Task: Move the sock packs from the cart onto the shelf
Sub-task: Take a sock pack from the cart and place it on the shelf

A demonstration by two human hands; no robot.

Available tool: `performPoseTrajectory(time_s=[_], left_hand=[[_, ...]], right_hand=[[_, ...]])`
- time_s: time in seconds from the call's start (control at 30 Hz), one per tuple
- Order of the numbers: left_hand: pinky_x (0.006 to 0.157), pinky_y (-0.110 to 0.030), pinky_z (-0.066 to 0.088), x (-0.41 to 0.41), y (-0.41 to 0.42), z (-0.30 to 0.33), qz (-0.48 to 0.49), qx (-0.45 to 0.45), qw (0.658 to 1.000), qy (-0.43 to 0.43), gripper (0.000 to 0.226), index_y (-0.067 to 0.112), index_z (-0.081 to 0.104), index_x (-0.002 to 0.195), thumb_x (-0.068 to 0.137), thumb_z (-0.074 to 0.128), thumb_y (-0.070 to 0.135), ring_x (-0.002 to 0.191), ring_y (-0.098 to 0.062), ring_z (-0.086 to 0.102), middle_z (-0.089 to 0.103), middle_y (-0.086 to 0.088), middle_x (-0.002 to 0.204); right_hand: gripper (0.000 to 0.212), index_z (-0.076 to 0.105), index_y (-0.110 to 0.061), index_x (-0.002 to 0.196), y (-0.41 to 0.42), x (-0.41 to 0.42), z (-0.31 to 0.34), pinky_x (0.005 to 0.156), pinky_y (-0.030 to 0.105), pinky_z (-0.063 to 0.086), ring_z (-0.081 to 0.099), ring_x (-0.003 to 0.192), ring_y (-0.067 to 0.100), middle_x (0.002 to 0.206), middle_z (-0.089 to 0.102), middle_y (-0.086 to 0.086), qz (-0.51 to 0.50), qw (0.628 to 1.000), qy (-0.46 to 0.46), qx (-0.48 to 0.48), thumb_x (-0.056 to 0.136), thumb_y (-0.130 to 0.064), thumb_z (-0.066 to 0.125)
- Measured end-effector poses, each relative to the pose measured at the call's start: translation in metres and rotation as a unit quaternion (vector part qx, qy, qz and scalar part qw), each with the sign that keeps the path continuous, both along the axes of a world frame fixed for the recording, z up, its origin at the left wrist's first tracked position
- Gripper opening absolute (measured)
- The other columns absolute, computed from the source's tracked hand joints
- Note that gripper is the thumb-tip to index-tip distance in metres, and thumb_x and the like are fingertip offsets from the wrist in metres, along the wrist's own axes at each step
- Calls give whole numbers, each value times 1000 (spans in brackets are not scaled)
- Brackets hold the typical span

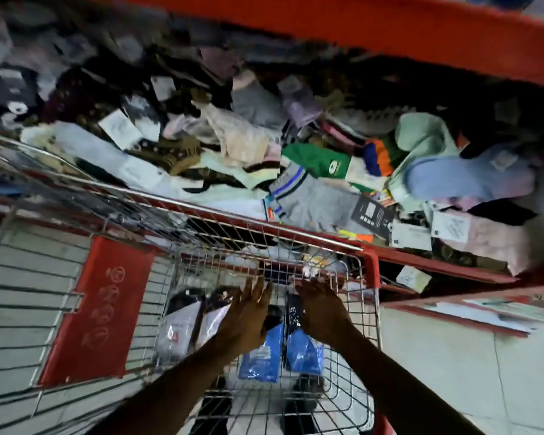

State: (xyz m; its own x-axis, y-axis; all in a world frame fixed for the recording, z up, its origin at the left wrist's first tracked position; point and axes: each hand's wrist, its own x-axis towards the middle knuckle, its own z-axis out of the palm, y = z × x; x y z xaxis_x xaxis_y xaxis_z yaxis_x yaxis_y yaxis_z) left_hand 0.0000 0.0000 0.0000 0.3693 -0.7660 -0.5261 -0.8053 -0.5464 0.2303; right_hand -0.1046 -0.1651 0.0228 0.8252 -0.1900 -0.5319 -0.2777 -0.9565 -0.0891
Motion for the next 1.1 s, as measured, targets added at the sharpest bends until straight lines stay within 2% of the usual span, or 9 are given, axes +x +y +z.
performPoseTrajectory(time_s=[0.13,0.23,0.33,0.5,0.67,0.77,0.83,0.93,1.1], left_hand=[[121,-59,19,15,-18,-43,-38,86,994,62,99,5,7,158,87,73,28,153,-42,6,12,-21,167],[116,-62,25,20,-30,-70,-47,115,987,101,95,4,21,154,81,78,28,150,-41,18,34,-20,158],[111,-63,34,22,-38,-78,-46,110,987,109,83,4,41,142,73,81,26,136,-39,41,52,-21,137],[111,-60,35,20,-45,-60,-90,119,986,71,53,9,69,103,62,87,37,118,-29,50,63,-12,114],[116,-56,27,8,-28,-38,-114,55,991,32,57,9,63,110,66,83,40,120,-29,48,60,-12,120],[105,-41,40,-2,-10,-24,-77,14,995,68,58,9,57,112,68,84,37,115,-28,55,65,-9,115],[93,-36,49,-5,-1,-11,-53,-13,995,78,60,11,55,115,67,84,34,111,-26,59,67,-8,114],[85,-34,55,0,4,22,-27,-61,996,52,57,16,58,113,65,84,32,103,-22,63,69,-4,110],[78,-31,53,25,3,113,-15,-143,989,-37,55,27,56,110,62,81,41,100,-19,62,71,5,103]], right_hand=[[81,21,-8,156,-22,18,-38,123,51,16,15,152,37,165,18,19,67,992,107,28,93,-46,56],[89,31,-11,153,-30,32,-64,121,55,20,21,150,37,162,26,16,50,982,167,68,85,-53,69],[72,47,-10,141,-34,42,-80,112,49,39,46,135,37,145,49,19,-3,973,197,121,82,-39,76],[74,59,-17,124,-44,44,-75,107,50,41,46,128,34,128,62,10,65,968,236,52,64,-52,84],[89,56,-22,126,-41,25,-54,116,57,25,43,131,32,132,58,4,79,982,167,44,53,-63,86],[88,51,-22,124,-32,9,-41,96,39,45,57,115,27,125,64,5,9,980,152,125,53,-52,91],[84,51,-23,119,-26,0,-30,86,35,47,60,108,27,117,66,6,-10,981,136,138,51,-50,91],[79,54,-24,118,-19,-6,0,82,29,43,63,104,25,112,68,4,-16,991,60,120,51,-50,89],[69,58,-22,119,-22,11,98,80,28,52,72,98,25,102,76,2,-11,992,-113,64,62,-60,68]])
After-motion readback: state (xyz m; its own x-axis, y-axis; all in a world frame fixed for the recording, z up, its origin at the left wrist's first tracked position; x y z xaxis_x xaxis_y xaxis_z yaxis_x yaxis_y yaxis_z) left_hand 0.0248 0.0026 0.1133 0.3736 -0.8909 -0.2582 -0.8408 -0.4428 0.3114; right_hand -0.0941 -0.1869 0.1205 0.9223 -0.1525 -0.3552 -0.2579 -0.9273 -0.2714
